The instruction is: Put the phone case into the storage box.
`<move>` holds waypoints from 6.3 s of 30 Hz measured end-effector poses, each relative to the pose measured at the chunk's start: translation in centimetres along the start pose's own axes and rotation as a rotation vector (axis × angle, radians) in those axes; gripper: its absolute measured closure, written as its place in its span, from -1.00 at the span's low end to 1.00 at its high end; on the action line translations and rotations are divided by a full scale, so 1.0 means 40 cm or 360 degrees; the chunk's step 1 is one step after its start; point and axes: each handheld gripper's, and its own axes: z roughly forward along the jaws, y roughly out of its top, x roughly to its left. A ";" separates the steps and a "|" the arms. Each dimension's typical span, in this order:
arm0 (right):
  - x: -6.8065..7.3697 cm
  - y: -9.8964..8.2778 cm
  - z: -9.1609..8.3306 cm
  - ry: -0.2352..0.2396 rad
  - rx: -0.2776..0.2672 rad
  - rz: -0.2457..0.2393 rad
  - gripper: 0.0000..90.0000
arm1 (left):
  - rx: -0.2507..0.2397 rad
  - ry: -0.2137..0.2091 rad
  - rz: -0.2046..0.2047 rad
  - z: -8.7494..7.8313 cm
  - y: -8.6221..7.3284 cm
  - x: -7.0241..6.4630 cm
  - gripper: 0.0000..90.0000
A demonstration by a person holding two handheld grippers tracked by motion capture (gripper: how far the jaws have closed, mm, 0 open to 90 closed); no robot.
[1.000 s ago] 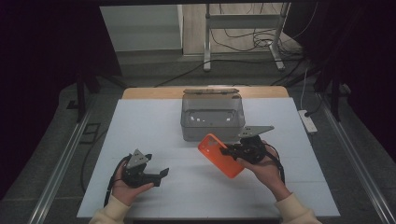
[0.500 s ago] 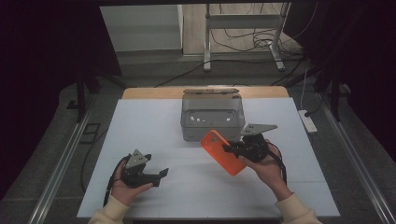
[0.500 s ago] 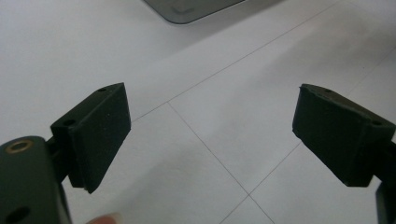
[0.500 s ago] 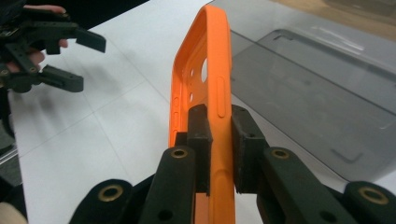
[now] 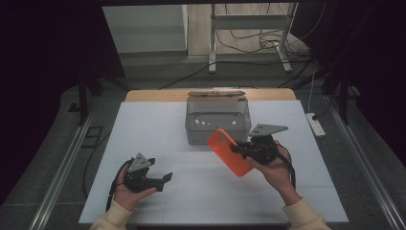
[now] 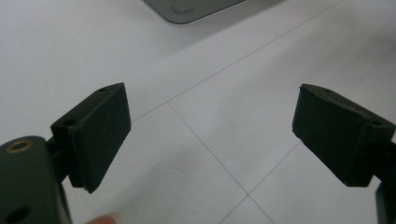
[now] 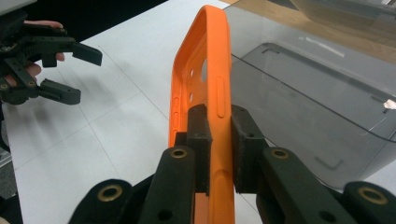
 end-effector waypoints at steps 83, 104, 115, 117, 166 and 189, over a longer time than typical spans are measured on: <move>-0.026 0.108 -0.059 -0.0180 -0.0146 -0.0012 0.78 | 0.0009 -0.0017 0.0007 0.008 0.004 -0.006 -0.74; -0.049 0.122 -0.064 -0.0252 -0.0169 0.0025 0.78 | 0.0007 -0.0012 0.0008 0.008 0.004 -0.006 -0.74; -0.066 0.139 -0.055 -0.0279 -0.0178 0.0037 0.78 | 0.0011 -0.0015 0.0011 0.011 0.007 -0.009 -0.74; -0.067 0.141 -0.053 -0.0280 -0.0181 0.0038 0.78 | 0.0011 -0.0013 0.0012 0.010 0.007 -0.010 -0.74; -0.099 0.237 0.007 -0.0553 -0.0140 0.0109 0.78 | 0.0000 -0.0019 0.0022 0.007 0.015 -0.013 -0.74; -0.134 0.247 0.042 -0.0666 -0.0102 0.0167 0.78 | -0.0003 -0.0025 0.0014 0.007 0.015 -0.013 -0.74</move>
